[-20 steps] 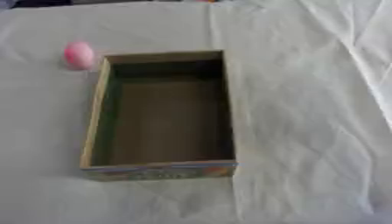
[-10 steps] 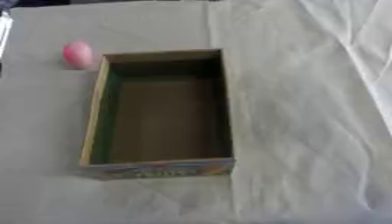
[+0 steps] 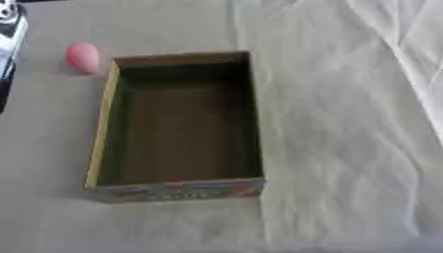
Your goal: Pick up objects on the table and place them in the box.
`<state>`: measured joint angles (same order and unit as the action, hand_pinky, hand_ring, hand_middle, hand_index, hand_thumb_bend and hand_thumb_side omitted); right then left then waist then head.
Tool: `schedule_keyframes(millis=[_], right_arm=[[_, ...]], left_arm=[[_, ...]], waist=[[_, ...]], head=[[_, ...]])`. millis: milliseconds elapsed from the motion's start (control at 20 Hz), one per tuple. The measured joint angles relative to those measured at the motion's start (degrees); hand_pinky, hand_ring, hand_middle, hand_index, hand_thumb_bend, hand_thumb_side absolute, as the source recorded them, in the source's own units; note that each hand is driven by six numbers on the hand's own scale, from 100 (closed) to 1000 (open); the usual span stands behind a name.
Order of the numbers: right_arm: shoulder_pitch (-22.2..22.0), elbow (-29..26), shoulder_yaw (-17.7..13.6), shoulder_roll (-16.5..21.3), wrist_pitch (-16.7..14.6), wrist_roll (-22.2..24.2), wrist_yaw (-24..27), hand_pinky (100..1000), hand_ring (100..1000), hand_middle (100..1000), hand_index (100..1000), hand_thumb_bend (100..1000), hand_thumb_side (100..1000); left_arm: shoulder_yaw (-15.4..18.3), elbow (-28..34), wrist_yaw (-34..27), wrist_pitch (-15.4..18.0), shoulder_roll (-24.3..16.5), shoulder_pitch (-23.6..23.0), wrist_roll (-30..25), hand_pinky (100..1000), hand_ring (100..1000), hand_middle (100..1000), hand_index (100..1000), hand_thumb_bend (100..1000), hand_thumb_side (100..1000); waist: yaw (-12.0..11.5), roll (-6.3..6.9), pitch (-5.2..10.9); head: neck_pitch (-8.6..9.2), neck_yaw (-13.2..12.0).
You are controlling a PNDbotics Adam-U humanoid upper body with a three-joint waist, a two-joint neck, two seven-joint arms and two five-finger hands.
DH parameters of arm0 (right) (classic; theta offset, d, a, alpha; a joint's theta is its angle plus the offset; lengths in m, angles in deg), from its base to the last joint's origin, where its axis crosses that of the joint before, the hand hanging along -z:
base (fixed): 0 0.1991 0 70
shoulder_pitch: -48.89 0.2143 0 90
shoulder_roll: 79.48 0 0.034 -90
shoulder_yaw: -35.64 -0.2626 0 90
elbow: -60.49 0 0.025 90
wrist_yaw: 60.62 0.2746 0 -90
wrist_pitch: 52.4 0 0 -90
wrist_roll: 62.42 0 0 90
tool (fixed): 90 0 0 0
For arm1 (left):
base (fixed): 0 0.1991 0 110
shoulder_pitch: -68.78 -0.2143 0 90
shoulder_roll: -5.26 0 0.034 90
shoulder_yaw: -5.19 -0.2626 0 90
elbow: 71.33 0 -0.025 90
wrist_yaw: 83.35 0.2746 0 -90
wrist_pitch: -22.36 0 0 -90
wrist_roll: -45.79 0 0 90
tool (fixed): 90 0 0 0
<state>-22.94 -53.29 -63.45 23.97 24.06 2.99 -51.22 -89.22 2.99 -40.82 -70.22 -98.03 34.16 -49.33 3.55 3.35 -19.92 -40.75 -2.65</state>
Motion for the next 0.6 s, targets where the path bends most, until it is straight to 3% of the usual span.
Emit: schedule_keyframes(millis=[300, 600], right_arm=[[0.3, 0.0, 0.3, 0.1, -0.1, 0.4, -0.2, 611, 738, 734, 860, 100, 1000], [0.4, 0.0, 0.3, 0.1, 0.0, 0.5, -0.3, 612, 738, 734, 860, 100, 1000]], left_arm=[[-0.1, -5.6, 6.8, 2.5, 0.0, 3.3, -8.8, 667, 751, 776, 936, 102, 766], [-0.1, -8.3, 10.9, 4.4, 0.0, 4.2, -16.7, 696, 785, 802, 967, 338, 816]], waist=[[0.5, 0.04, -0.81], [0.6, 0.08, -1.11]], head=[[1.07, -0.1], [1.57, 0.1]])
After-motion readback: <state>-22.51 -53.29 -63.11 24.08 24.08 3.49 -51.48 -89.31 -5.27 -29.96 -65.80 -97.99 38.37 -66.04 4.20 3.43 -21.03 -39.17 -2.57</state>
